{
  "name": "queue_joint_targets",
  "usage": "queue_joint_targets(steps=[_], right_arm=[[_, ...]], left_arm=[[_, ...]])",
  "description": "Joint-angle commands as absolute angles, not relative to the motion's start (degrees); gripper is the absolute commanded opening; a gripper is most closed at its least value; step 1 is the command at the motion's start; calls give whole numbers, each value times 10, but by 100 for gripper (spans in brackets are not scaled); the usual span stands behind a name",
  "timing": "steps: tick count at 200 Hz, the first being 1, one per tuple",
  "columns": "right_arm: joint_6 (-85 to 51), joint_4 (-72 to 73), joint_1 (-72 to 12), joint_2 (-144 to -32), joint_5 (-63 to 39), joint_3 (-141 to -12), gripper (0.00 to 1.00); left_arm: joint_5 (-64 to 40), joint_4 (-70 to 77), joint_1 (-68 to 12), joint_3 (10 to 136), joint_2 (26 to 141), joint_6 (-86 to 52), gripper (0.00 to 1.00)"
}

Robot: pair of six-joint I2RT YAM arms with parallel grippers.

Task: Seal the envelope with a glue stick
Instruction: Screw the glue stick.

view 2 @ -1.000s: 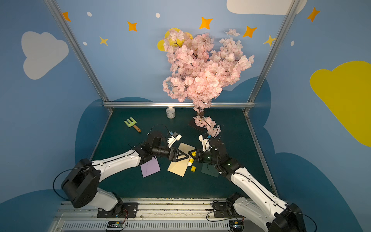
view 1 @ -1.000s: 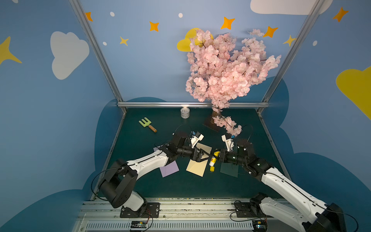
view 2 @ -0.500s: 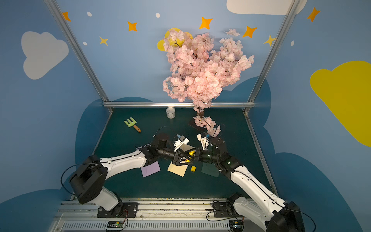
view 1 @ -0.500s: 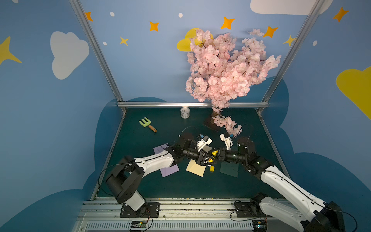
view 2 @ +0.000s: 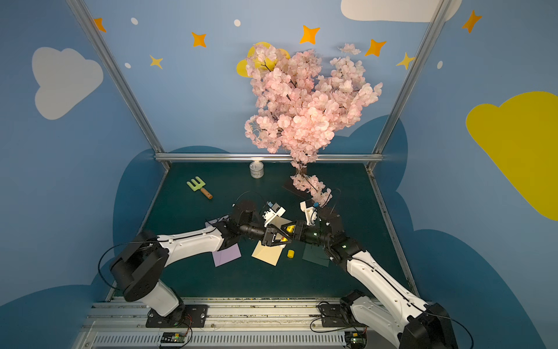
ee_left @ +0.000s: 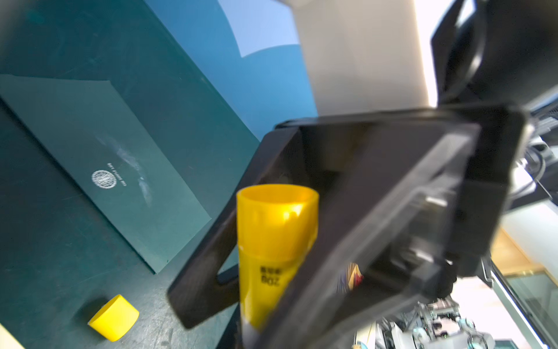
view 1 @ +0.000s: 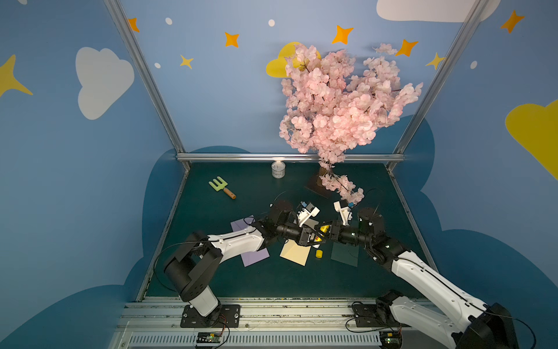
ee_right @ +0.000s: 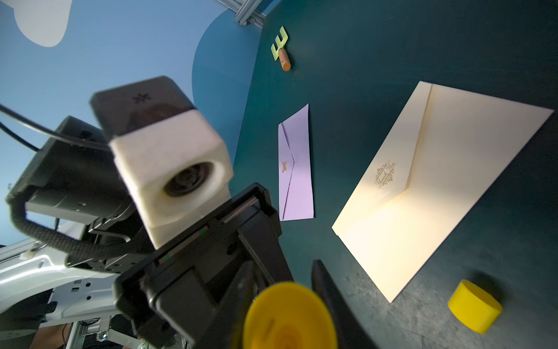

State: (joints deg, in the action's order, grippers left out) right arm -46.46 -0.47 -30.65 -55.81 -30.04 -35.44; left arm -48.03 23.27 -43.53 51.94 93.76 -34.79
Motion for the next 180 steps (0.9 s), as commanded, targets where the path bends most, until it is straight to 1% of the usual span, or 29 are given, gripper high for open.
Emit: queue_joint_targets(steps=[1, 15, 40, 70, 94, 104, 121, 134, 145, 174, 180], right_arm=[[-452, 42, -285, -523, -305, -342, 71], [-464, 80, -260, -516, -352, -331, 78], [-508, 173, -218, -526, -449, -310, 79], [-546, 231, -187, -553, -515, -295, 70], [-557, 245, -181, -570, -538, -291, 68], [-565, 264, -181, -574, -545, -290, 65], [-585, 298, -182, -584, -559, -288, 54], [-598, 316, -183, -594, -570, -288, 49], [-603, 318, -183, -601, -576, -289, 46], [-601, 307, -183, -608, -569, -287, 32], [-600, 305, -183, -608, -567, -287, 30]], left_arm=[[-472, 251, -435, 518, 931, -352, 2], [-478, 252, -435, 517, 927, -352, 3], [-490, 255, -435, 518, 921, -355, 2], [-491, 256, -434, 514, 908, -356, 2], [-493, 260, -436, 510, 897, -357, 2], [-496, 259, -437, 510, 895, -358, 2], [-497, 260, -436, 511, 897, -358, 2], [-496, 262, -437, 511, 900, -360, 2], [-497, 265, -437, 512, 903, -362, 3], [-498, 266, -438, 513, 904, -362, 2], [-498, 266, -438, 512, 904, -362, 2]])
